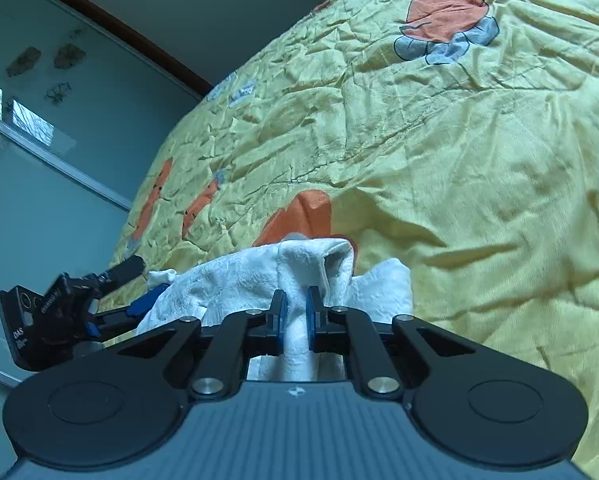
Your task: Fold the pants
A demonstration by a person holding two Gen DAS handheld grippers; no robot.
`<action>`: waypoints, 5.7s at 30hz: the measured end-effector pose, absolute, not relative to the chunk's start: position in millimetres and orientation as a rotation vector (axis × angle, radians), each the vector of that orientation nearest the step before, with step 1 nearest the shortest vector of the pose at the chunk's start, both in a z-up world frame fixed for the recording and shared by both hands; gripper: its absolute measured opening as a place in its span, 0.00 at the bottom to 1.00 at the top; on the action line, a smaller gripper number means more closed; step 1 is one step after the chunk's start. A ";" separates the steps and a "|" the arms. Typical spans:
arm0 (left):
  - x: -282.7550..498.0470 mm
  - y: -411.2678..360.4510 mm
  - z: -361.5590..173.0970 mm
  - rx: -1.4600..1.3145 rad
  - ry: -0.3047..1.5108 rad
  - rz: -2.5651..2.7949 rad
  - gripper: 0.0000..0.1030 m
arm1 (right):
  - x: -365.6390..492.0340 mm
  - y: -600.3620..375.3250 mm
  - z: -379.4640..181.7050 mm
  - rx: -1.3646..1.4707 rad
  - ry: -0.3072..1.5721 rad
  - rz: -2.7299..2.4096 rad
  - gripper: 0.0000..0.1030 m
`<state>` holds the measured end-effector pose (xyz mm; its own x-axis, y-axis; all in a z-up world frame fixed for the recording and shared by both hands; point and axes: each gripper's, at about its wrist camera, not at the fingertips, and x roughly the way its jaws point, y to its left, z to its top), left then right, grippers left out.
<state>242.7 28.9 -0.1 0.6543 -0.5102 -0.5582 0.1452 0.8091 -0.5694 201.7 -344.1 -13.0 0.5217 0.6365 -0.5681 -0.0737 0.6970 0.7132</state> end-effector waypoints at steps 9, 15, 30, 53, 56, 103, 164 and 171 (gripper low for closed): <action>179.4 15.4 39.7 -0.251 0.683 -0.260 0.89 | 141.9 -323.2 44.1 0.528 0.805 0.428 0.13; 104.7 -6.1 24.2 0.118 0.643 -0.233 0.94 | 90.4 -275.8 30.7 0.235 0.849 0.445 0.13; 77.3 14.8 9.7 -0.001 0.736 -0.190 0.99 | 50.3 -279.3 53.6 0.345 0.755 0.442 0.30; 41.8 29.9 27.3 -0.096 0.693 -0.315 0.96 | 33.0 -271.7 46.9 0.226 0.708 0.359 0.63; 63.1 53.9 25.0 -0.242 0.741 -0.318 0.96 | 51.7 -313.1 43.1 0.351 0.733 0.286 0.63; 49.1 -22.1 8.2 0.130 0.617 -0.318 0.68 | 70.6 -281.3 12.7 0.402 0.768 0.479 0.14; -12.3 -29.2 -6.3 0.069 0.671 -0.089 1.00 | -35.1 -227.0 -9.3 0.060 0.701 0.022 1.00; -12.7 -28.7 -6.7 0.072 0.670 -0.090 1.00 | -36.6 -229.9 -11.7 0.070 0.684 0.029 1.00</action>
<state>-12.7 -28.7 -6.7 0.7801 -0.0603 -0.6228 0.1069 0.9936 0.0376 -36.6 -229.9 -11.7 0.7745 0.0493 -0.6307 -0.0034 0.9973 0.0739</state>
